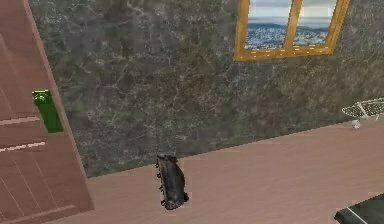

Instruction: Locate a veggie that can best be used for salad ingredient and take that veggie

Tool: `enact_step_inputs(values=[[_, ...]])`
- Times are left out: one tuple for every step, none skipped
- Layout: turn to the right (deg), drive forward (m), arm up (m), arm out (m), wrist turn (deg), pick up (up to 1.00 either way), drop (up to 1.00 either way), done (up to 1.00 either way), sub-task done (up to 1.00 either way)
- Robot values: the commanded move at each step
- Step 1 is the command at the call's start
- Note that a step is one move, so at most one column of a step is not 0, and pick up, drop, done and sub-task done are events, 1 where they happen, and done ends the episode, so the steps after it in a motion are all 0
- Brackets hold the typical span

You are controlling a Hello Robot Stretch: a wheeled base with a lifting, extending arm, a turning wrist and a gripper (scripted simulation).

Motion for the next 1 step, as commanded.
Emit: enact_step_inputs(values=[[0.0, 0.40, 0.00, 0.00, 0.0, 0.00, 0.00, 0.00, 0.00]])
